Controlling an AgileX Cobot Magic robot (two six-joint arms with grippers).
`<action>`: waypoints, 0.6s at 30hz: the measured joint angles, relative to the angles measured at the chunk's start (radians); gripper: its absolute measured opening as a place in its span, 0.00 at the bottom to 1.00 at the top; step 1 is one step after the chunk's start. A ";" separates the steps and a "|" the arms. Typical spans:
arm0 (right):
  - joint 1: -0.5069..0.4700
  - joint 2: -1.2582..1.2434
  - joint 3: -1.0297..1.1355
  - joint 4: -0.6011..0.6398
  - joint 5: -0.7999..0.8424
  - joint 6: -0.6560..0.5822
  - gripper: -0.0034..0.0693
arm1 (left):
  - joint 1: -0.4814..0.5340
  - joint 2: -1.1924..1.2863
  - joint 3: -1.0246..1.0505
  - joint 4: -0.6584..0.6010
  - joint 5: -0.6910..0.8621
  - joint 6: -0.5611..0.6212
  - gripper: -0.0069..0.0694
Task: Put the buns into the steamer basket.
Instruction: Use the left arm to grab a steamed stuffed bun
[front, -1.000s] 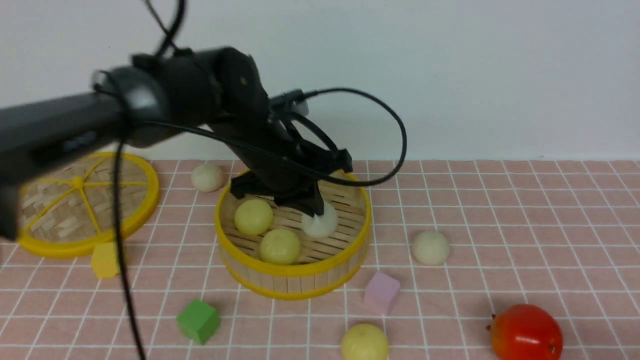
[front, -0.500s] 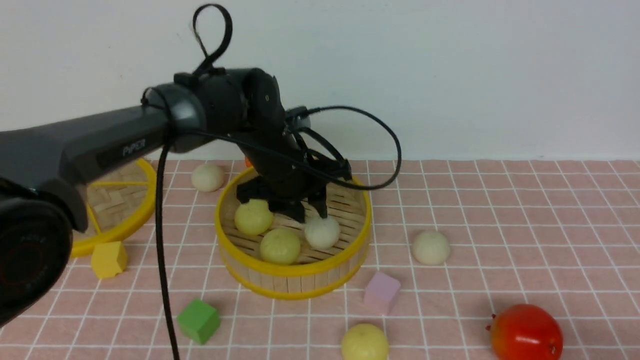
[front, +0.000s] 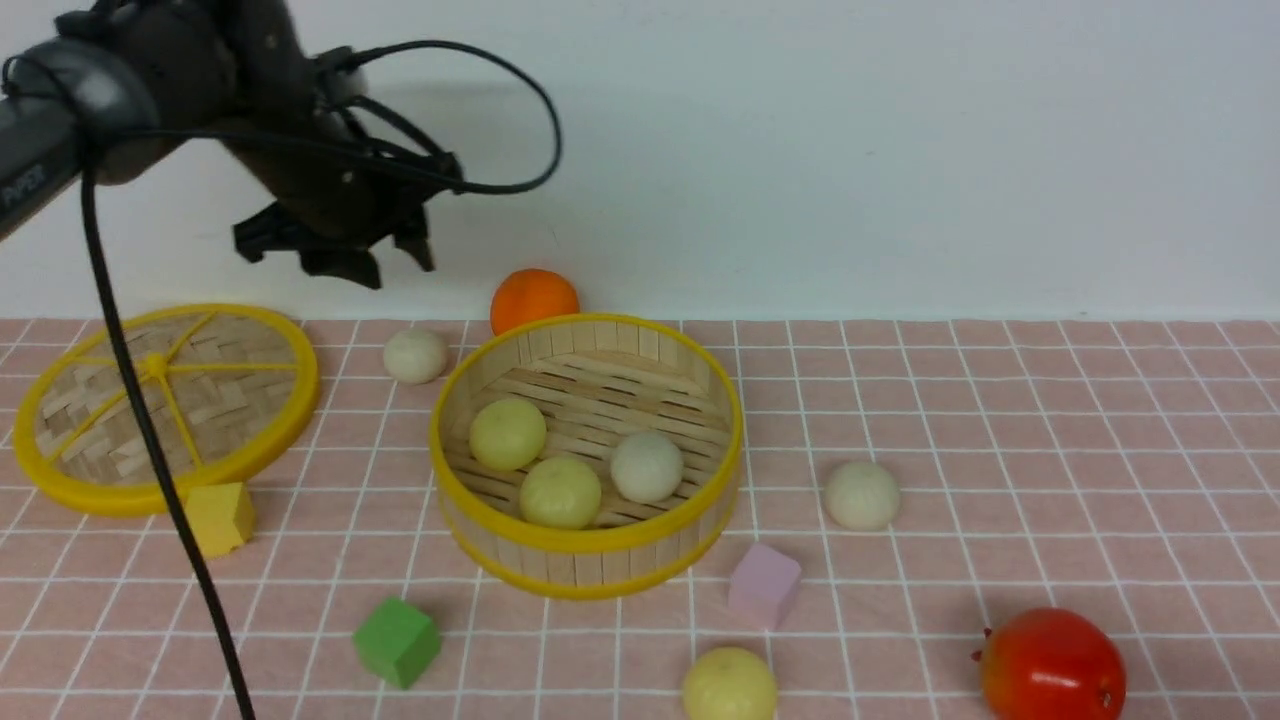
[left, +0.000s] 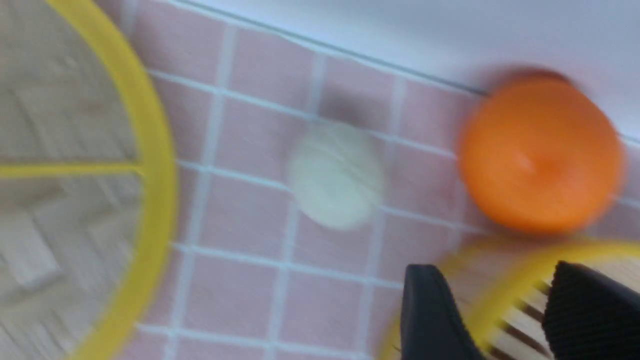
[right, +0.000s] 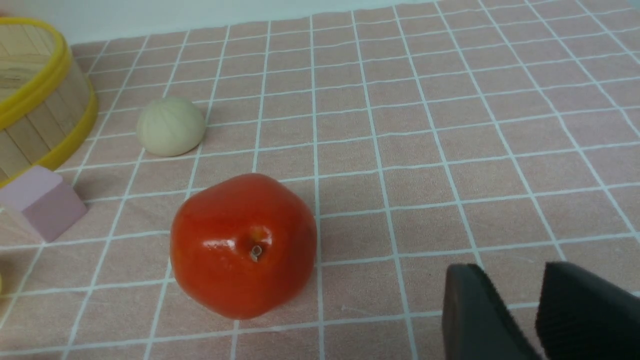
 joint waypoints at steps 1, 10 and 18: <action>0.000 0.000 0.000 0.000 0.000 0.000 0.38 | 0.002 0.003 0.000 0.000 -0.002 0.002 0.56; 0.000 0.000 0.000 0.000 0.000 0.000 0.38 | 0.016 0.105 0.000 -0.003 -0.113 0.110 0.53; 0.000 0.000 0.000 0.000 0.000 0.000 0.38 | 0.016 0.150 0.000 0.000 -0.171 0.119 0.52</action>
